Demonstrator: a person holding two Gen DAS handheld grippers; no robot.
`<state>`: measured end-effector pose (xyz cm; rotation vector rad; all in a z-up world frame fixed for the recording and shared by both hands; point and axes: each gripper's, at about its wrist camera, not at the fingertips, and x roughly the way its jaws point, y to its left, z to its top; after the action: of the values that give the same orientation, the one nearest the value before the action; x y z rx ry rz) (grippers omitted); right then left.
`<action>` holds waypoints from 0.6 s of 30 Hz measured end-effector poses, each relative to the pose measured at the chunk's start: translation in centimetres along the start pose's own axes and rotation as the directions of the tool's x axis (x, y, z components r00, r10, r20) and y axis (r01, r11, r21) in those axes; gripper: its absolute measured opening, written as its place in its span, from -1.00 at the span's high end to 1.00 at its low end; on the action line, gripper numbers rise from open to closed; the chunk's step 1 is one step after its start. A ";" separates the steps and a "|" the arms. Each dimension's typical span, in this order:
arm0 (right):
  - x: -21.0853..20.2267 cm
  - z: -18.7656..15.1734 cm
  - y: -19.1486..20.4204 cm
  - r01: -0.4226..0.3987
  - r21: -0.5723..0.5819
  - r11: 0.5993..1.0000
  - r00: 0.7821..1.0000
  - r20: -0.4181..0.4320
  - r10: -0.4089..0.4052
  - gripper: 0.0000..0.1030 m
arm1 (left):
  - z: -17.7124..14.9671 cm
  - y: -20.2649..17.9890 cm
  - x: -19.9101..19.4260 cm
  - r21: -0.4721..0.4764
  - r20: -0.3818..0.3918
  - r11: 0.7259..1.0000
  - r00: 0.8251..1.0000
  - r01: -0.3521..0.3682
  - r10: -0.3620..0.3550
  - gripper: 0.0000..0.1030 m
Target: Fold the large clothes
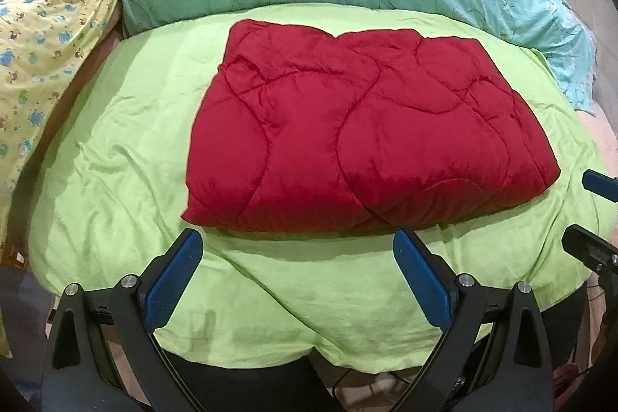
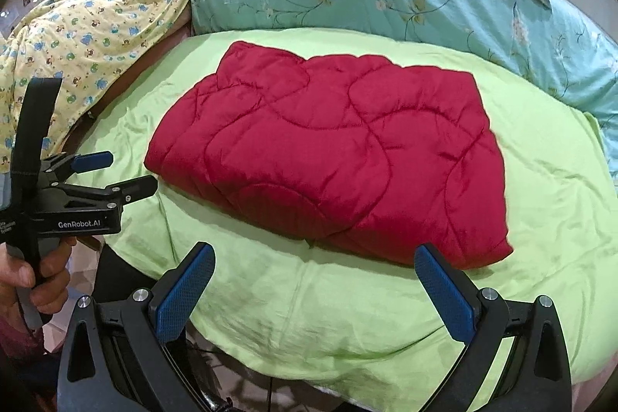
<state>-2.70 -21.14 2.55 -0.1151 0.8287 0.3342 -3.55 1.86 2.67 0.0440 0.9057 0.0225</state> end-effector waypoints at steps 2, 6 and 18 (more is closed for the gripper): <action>0.0 0.2 -0.2 0.003 0.006 1.000 1.000 0.000 -0.003 -1.00 | 0.2 0.1 0.0 0.000 0.004 1.000 1.000 -0.007 0.007 -0.94; 0.3 0.5 -0.4 0.005 0.015 1.000 1.000 -0.005 -0.005 -1.00 | 0.7 0.2 0.1 -0.005 0.003 1.000 1.000 -0.015 0.015 -0.94; 1.5 1.4 -1.8 0.006 0.041 0.999 1.000 -0.020 -0.005 -1.00 | 1.5 -0.3 1.3 0.000 -0.021 1.000 1.000 -0.021 0.021 -0.94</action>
<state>-0.19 -22.16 2.32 -0.0821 0.8545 0.3108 -1.60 1.54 2.58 0.0528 0.9264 0.0429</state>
